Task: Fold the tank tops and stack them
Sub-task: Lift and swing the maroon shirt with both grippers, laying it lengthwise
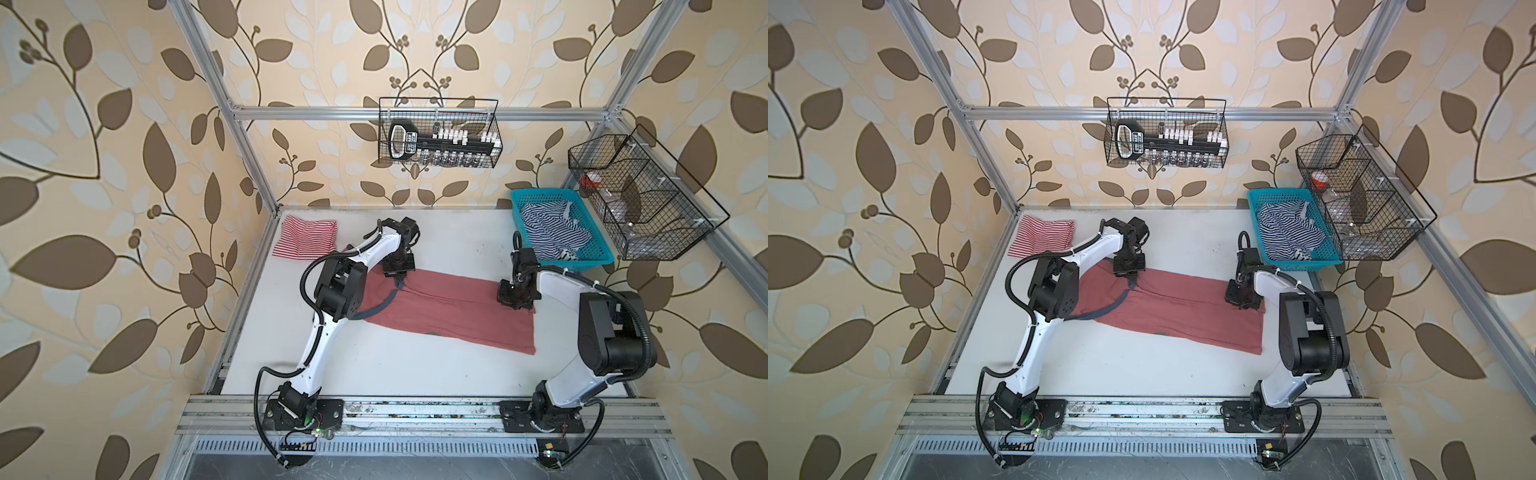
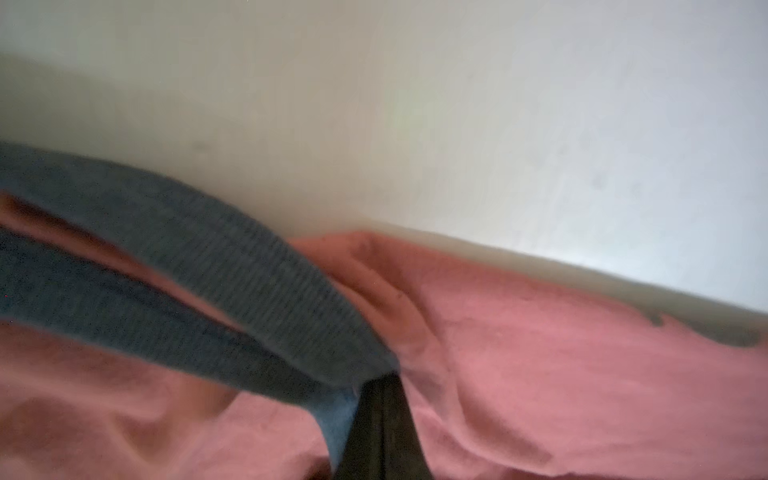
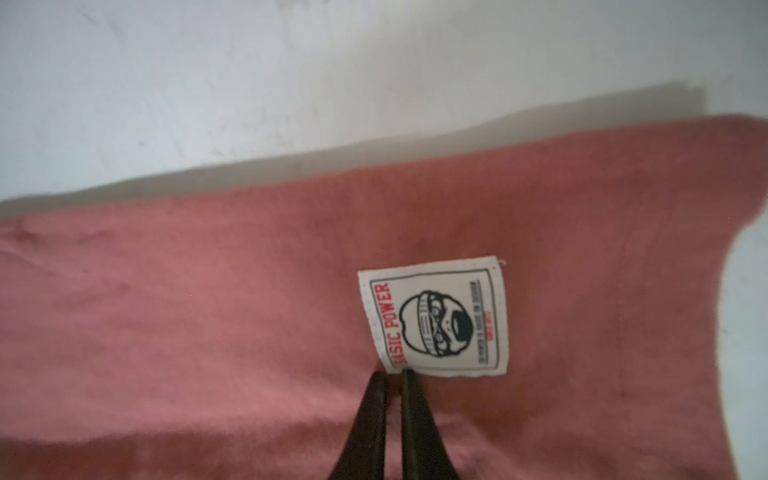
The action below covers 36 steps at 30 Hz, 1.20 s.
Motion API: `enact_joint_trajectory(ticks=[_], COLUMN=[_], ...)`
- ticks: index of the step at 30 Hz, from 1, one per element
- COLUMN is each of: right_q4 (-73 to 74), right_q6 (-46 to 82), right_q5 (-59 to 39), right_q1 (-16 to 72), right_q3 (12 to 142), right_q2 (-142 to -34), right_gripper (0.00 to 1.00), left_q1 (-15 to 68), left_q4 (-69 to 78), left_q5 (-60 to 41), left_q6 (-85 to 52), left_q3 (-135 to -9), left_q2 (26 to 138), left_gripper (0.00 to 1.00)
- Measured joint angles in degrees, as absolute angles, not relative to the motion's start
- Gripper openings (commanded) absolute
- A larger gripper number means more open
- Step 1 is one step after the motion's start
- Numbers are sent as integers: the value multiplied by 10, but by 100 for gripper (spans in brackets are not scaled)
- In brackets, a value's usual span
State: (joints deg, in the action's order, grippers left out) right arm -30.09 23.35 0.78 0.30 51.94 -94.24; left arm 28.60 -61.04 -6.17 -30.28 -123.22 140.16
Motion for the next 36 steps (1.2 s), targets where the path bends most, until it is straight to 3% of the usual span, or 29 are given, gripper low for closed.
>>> enact_joint_trajectory(ticks=[6, 14, 24, 36], right_q4=[-293, -281, -260, -199], right_q6=[244, 266, 326, 441], right_q5=[11, -14, -89, -177], right_q1=[3, 21, 132, 297], right_q3=[497, 452, 387, 329], right_q2=[-924, -884, -823, -788], right_gripper=[12, 17, 29, 29], left_q1=[286, 276, 250, 248], left_q4=[-596, -481, -365, -336], left_q5=[-93, -142, -203, -278], left_q6=[-304, -321, -346, -276], left_q3=[-1387, -1425, -1458, -1449], left_q2=[1490, 1529, 1572, 1579], left_gripper=[0, 0, 0, 0])
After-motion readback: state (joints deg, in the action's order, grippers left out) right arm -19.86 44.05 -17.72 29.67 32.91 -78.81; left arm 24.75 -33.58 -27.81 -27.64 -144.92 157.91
